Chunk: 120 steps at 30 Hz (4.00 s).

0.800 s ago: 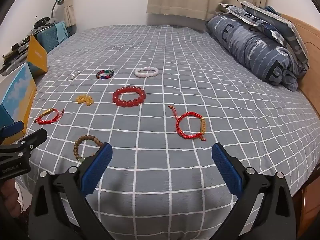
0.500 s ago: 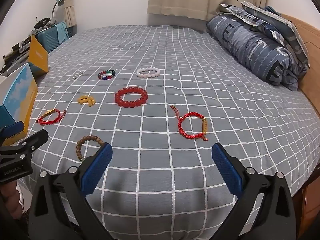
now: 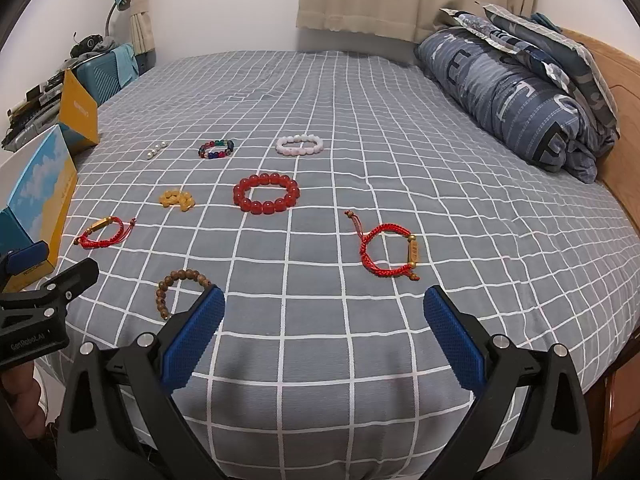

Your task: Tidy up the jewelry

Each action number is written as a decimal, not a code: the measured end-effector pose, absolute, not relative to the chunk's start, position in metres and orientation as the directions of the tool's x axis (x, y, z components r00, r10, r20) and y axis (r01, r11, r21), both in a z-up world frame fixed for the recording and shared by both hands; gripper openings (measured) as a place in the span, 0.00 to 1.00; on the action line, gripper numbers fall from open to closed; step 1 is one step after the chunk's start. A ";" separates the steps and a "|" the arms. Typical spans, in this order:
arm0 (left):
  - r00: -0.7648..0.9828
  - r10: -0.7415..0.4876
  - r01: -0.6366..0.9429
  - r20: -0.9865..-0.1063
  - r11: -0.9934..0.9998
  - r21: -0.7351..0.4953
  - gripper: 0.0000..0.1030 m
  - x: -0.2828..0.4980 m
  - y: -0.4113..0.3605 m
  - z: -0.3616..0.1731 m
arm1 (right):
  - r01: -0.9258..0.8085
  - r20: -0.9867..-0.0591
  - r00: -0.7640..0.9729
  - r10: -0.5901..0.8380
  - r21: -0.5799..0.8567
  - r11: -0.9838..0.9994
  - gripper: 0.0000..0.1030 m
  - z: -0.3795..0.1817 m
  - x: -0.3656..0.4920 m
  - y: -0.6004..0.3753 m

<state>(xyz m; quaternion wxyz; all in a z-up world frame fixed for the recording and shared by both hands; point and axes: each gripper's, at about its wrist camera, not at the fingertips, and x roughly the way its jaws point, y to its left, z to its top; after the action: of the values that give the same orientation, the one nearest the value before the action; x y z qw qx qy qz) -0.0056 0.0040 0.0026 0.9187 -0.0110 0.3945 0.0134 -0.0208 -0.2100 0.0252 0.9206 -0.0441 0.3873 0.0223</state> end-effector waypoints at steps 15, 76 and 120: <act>0.700 0.027 -0.036 -0.713 0.999 0.003 0.94 -0.009 0.005 0.006 | -0.081 -0.713 0.702 0.009 -0.067 0.994 0.93 0.025 -0.021 -0.208; 0.693 0.050 -0.060 -0.719 0.998 0.012 0.94 -0.012 0.006 0.009 | -0.087 -0.701 0.713 0.026 -0.052 0.995 0.93 0.030 -0.023 -0.199; 0.533 -0.032 0.027 -0.846 0.999 -0.021 0.20 0.177 -0.016 -0.053 | 0.001 -0.856 0.517 0.019 0.022 1.000 0.30 -0.044 0.114 -0.261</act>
<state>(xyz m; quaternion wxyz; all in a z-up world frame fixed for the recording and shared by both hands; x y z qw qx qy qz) 0.1774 -0.0160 -0.0525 0.8754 -0.0028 0.4831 -0.0170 0.1142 -0.2606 -0.0440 0.8708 0.0099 0.4915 0.0052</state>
